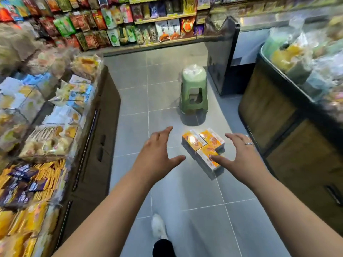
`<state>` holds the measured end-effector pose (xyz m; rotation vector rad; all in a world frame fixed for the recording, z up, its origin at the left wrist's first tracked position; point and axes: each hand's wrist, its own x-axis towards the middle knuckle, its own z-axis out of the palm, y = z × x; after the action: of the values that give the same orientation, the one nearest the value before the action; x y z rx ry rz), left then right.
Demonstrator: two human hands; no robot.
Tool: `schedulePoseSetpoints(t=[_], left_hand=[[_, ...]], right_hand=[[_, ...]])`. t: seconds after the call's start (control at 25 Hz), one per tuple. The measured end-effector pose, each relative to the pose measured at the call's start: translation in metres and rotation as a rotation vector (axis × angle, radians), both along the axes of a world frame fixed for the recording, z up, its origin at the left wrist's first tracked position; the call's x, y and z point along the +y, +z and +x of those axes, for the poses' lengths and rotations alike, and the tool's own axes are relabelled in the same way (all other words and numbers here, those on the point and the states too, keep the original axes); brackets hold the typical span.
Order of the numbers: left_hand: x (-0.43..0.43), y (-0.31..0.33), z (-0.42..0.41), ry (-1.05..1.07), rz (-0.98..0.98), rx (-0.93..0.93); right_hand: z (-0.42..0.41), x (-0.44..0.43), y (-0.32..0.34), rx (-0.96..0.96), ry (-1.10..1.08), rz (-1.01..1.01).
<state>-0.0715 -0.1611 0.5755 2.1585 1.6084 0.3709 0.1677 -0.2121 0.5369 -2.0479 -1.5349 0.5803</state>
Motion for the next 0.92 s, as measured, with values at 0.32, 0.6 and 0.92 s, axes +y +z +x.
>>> schedulePoseSetpoints(t=[0.32,0.6,0.92], left_hand=[[0.187,-0.031,0.033,-0.343,-0.024,0.076],[0.300,-0.073,0.113,-0.526,-0.028,0.115],[0.397,-0.170,0.212,-0.578,-0.097,0.088]], right_hand=[[0.002,0.114,-0.042,0.038,-0.337,-0.082],[0.053,0.164,-0.076,0.067,-0.551,-0.179],[0.136,0.248,-0.145,0.069,-0.699,-0.277]])
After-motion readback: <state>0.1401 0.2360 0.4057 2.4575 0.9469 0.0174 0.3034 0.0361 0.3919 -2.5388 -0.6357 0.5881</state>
